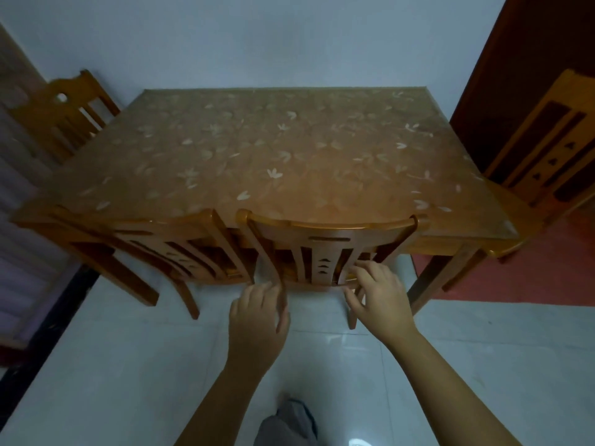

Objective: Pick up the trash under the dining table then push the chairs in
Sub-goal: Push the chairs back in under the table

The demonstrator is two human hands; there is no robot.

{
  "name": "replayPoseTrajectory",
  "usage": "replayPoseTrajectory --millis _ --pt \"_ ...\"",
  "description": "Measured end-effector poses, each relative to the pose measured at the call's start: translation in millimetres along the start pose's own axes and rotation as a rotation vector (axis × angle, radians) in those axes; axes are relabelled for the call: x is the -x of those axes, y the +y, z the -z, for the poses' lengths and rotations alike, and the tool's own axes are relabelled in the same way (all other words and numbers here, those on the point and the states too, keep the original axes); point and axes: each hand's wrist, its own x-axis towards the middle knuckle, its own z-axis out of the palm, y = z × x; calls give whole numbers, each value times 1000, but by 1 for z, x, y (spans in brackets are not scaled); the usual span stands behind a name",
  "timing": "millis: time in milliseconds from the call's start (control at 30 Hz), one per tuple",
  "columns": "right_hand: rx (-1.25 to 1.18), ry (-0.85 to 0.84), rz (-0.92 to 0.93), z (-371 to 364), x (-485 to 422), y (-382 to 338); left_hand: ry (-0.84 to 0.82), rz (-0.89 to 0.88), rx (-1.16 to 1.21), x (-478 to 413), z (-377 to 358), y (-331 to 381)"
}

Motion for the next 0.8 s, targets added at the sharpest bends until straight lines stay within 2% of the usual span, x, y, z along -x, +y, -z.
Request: replayPoseTrajectory --millis 233,433,800 --pt "2 23 -67 34 80 -25 -23 -70 31 49 19 4" --pt "65 35 -268 56 132 -34 -122 -167 109 62 26 16" --pt "120 221 -592 76 217 -22 -244 -433 246 61 8 77"
